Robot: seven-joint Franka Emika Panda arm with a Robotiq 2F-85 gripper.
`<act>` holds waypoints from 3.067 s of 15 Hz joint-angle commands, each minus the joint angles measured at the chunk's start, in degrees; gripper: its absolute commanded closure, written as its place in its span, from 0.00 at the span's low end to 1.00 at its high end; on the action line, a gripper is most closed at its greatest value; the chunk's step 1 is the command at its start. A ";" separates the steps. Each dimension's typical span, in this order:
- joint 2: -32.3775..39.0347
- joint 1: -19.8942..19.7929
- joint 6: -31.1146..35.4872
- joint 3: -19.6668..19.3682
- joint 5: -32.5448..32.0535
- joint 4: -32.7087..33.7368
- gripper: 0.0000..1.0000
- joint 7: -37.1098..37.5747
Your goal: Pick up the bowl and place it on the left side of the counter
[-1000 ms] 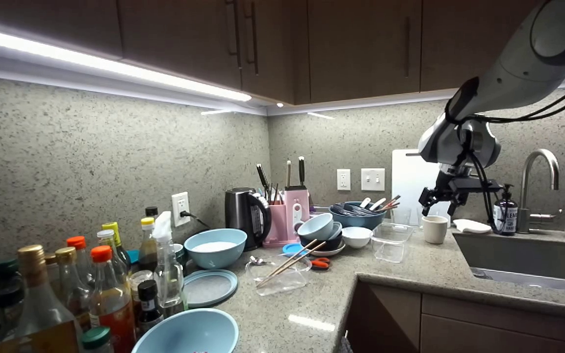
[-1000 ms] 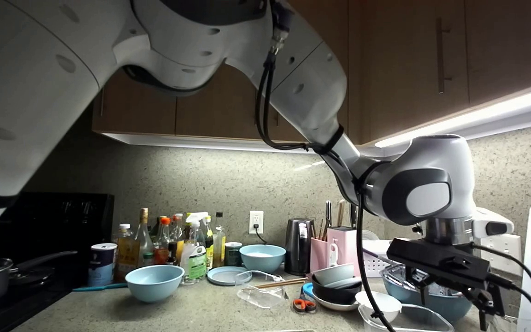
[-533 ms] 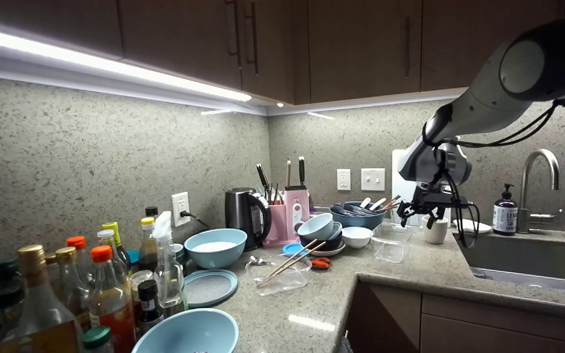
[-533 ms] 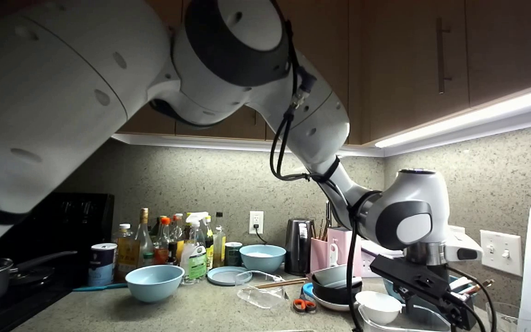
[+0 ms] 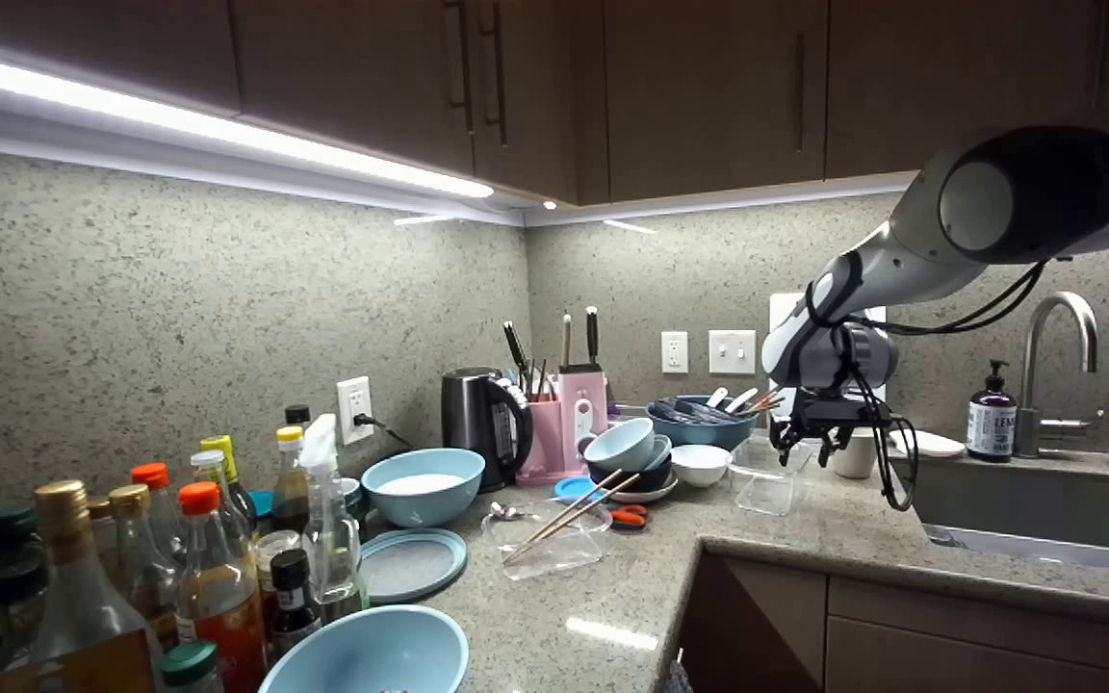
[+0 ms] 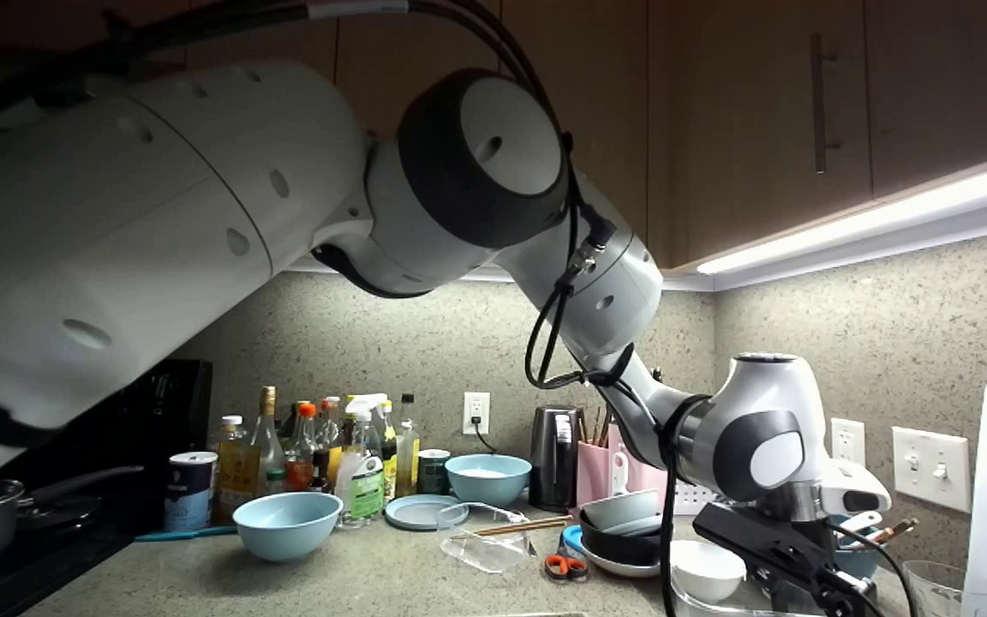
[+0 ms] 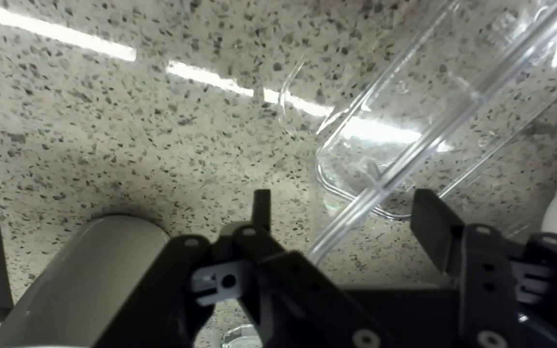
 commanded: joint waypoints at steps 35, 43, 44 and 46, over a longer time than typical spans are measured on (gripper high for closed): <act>-31.69 16.68 -2.19 -5.16 -32.75 -34.46 0.93 8.95; -33.61 16.39 -2.12 -1.57 -32.36 -37.98 0.91 5.38; -33.69 16.34 -2.11 -1.59 -32.36 -37.99 0.91 5.29; -33.51 16.86 -1.13 -0.37 -31.61 -38.64 0.93 3.95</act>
